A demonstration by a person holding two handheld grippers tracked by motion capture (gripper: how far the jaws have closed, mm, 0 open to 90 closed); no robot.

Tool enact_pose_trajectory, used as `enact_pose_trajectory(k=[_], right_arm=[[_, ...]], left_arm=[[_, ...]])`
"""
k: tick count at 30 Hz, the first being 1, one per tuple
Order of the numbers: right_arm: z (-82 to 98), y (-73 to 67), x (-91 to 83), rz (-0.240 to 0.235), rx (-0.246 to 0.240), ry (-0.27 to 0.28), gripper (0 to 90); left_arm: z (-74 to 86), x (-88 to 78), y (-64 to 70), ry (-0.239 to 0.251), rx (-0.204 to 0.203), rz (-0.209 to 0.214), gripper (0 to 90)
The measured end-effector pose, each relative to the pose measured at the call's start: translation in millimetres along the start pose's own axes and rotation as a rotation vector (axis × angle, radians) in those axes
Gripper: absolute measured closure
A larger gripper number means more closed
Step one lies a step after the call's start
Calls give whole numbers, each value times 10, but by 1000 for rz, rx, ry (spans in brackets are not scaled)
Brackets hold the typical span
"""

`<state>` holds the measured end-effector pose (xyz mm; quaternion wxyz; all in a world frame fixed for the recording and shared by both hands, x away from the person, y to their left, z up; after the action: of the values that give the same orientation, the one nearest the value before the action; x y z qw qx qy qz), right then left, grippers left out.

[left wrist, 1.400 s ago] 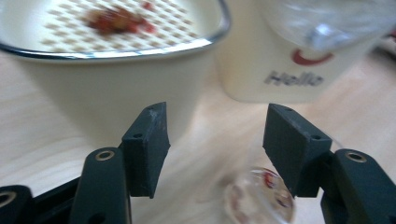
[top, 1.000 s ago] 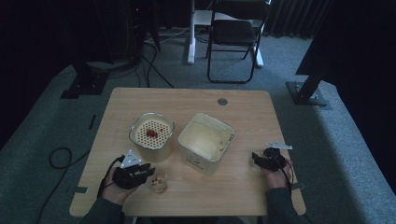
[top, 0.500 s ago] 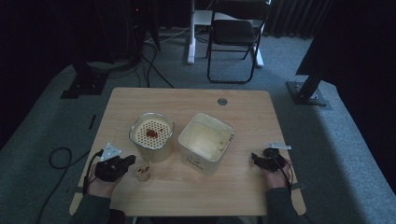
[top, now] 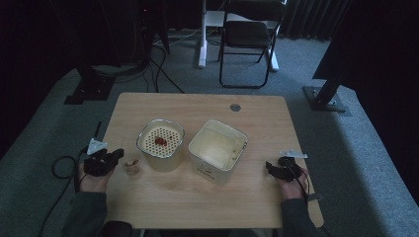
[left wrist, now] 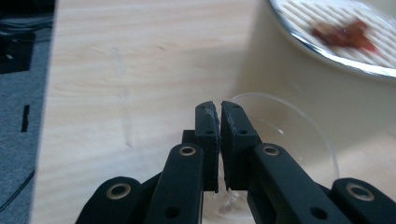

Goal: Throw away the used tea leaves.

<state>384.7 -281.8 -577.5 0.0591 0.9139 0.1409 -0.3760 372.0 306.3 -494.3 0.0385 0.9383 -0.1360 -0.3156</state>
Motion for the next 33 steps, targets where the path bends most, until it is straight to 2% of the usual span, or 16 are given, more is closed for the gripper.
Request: enact_pose_trajectory(k=[4,8,9,14,17,19,20,21,22,27,28,29,30,31,33], right_arm=[[0,-1,1,0,-1,1,425],[-2,1,5,-1,2,5,425],[-2,1,5,-1,2,5,425],[1,4,2,-4,4,6,425],[0,3,3,-2,2,6,425],[3,0,3,1,-3,3,425],[4,-5,3,5,-9,2,424],[4,-6,4,6,-10,2,423],[4,-6,4,6,-10,2,423],[4,-10,5,10,-14,1,421],[4,-10,5,10,-14,1,421],[5,-11,5,13,-19,0,421],[5,-10,6,14,-21,0,420],[4,-9,7,14,-20,1,420],[4,-9,8,16,-21,1,418]], left_arm=[[-121,177,-181,28,-50,-21,866],[-250,346,-267,61,-54,-29,865],[-309,449,-314,69,-69,-33,864],[-408,606,-357,70,-72,-44,863],[-435,684,-369,65,-87,-36,832],[-442,694,-368,65,-88,-41,720],[-450,678,-357,70,-89,-36,585],[-461,649,-347,81,-85,-25,533],[-473,612,-337,96,-86,-23,533],[-486,400,-330,146,-82,24,310],[-457,355,-328,144,-59,26,310],[-457,355,-328,144,-59,26,283],[-368,310,-321,130,-32,41,264],[-368,310,-321,130,-32,41,258],[-235,298,-322,105,-24,43,236]])
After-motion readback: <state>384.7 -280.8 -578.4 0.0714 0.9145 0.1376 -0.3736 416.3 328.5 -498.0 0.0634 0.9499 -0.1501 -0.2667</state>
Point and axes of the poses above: each handheld gripper's, and its own axes: x roughly forward along the jaws, z roughly out of its underside, y roughly to its right, the point moved 5 cm from there along x, roughly forward along the jaws, and after that the axes turned 4 degrees about -x, right-handed, at the moved point
